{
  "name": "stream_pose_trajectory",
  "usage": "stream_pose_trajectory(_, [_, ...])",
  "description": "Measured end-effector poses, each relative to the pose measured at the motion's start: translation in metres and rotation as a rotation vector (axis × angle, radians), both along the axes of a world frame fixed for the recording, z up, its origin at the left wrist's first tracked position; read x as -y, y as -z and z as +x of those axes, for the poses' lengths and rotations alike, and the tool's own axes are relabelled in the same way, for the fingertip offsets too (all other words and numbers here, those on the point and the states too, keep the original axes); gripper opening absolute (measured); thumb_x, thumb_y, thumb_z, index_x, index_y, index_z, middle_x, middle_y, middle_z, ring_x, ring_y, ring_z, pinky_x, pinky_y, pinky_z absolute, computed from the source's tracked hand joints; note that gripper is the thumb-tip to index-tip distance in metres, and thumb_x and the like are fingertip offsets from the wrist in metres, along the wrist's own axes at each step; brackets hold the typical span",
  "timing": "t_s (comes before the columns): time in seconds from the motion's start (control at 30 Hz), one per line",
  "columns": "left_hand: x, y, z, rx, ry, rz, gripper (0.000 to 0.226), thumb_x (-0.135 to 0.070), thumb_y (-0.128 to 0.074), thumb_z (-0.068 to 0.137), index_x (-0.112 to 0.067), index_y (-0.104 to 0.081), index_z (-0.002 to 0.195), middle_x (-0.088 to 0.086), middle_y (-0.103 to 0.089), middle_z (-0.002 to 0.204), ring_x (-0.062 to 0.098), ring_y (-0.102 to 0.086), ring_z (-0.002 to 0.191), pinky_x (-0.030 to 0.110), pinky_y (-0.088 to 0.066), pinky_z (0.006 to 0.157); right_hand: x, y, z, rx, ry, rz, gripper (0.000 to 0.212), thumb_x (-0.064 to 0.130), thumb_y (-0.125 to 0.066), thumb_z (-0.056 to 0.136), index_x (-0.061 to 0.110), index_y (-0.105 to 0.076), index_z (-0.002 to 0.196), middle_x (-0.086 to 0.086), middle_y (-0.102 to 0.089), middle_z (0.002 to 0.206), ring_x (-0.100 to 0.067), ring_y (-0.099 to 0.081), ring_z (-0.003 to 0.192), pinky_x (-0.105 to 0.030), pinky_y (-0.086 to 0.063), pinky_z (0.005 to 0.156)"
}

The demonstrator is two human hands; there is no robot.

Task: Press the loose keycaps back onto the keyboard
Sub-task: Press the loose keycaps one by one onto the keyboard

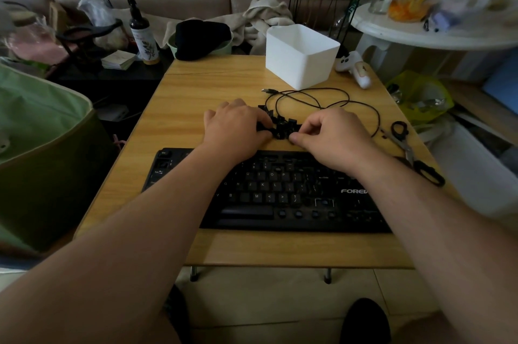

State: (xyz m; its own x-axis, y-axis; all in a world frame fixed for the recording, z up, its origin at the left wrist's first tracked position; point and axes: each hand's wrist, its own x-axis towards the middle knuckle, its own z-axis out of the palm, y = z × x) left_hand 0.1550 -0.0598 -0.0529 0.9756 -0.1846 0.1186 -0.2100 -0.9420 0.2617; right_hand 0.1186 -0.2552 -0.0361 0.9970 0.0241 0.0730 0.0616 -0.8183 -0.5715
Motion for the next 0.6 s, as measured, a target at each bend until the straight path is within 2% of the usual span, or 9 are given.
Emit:
stream_pose_trajectory(0.1, [0.0,0.001,0.0,0.008,0.006,0.01,0.029,-0.061,-0.066,0.09,-0.049,-0.067,0.117,-0.007,-0.048,0.108,0.025,-0.051,0.121,0.049,-0.035,0.101,0.0,0.001,-0.001,0.003,-0.003,-0.001,0.019,0.044,-0.077,0.089,0.028,-0.076,0.078,0.014,-0.069,0.079,-0.002,-0.06,0.078,-0.022,-0.047,0.065])
stream_pose_trajectory(0.27, [0.0,0.001,0.0,0.027,0.023,0.009,0.044,-0.059,-0.07,0.088,-0.051,-0.06,0.13,-0.002,-0.056,0.123,0.025,-0.051,0.123,0.049,-0.034,0.102,0.002,0.001,-0.002,0.005,-0.01,0.015,0.018,0.041,-0.077,0.09,0.027,-0.076,0.079,0.016,-0.067,0.078,-0.001,-0.059,0.077,-0.022,-0.043,0.062])
stream_pose_trajectory(0.47, [0.001,-0.002,0.001,0.037,0.048,0.036,0.029,-0.059,-0.067,0.091,-0.052,-0.069,0.119,-0.004,-0.054,0.121,0.024,-0.048,0.122,0.048,-0.033,0.101,0.004,0.003,-0.004,0.008,-0.033,-0.01,0.014,0.04,-0.076,0.091,0.029,-0.077,0.082,0.016,-0.066,0.079,0.0,-0.057,0.076,-0.022,-0.04,0.059])
stream_pose_trajectory(0.6, [-0.005,-0.011,-0.002,0.055,0.076,-0.116,0.026,-0.052,-0.071,0.09,-0.046,-0.071,0.116,-0.01,-0.06,0.122,0.021,-0.052,0.121,0.048,-0.039,0.106,0.006,0.008,-0.003,0.075,-0.038,0.046,0.004,0.036,-0.077,0.09,0.033,-0.076,0.091,0.013,-0.066,0.078,-0.002,-0.059,0.073,-0.024,-0.041,0.06])
